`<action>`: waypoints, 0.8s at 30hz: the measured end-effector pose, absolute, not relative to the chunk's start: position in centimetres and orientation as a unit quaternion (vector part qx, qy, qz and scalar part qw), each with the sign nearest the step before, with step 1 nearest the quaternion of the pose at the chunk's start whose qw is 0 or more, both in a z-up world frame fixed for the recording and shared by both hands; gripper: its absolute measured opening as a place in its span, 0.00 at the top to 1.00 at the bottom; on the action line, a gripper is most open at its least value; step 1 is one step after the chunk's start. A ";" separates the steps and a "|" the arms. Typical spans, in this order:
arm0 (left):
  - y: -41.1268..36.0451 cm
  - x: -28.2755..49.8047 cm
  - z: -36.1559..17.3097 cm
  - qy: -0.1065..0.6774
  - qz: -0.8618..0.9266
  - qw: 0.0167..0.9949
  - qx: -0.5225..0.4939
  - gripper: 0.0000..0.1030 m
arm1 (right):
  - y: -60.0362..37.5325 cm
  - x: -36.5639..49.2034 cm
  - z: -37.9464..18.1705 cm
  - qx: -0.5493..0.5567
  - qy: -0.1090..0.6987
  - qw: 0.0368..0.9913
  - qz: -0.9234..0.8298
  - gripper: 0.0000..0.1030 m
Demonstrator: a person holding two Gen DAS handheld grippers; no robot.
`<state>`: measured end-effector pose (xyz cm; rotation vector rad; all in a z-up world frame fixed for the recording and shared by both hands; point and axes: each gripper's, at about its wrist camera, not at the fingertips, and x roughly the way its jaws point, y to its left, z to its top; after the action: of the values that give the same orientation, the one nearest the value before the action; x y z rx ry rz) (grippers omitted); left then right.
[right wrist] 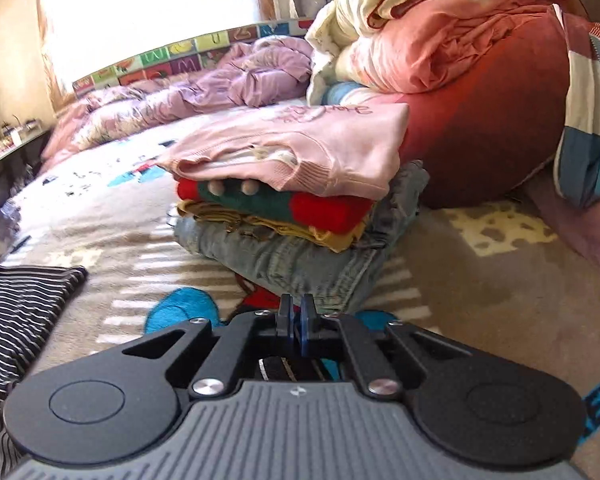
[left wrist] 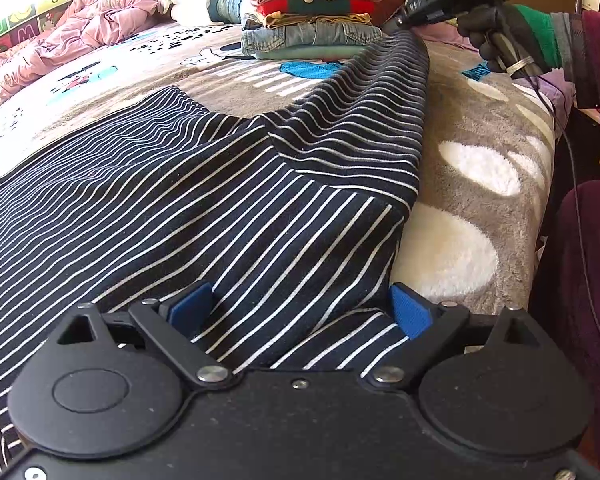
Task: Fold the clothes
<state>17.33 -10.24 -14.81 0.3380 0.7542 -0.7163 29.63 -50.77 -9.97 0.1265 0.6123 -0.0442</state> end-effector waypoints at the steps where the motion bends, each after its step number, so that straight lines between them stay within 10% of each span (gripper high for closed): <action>1: -10.2 17.3 -14.8 0.359 -0.341 0.854 0.161 0.08 | -50.7 29.8 -10.2 0.045 0.308 0.949 -0.045 0.96; 24: -8.5 17.2 -13.3 0.354 -0.379 0.849 0.101 0.08 | -31.9 27.3 -12.2 -0.130 0.364 0.898 0.208 0.80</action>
<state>17.19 -8.46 -13.28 0.2134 0.7466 -0.7980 27.32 -31.86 -12.24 -0.2695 0.7541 0.4316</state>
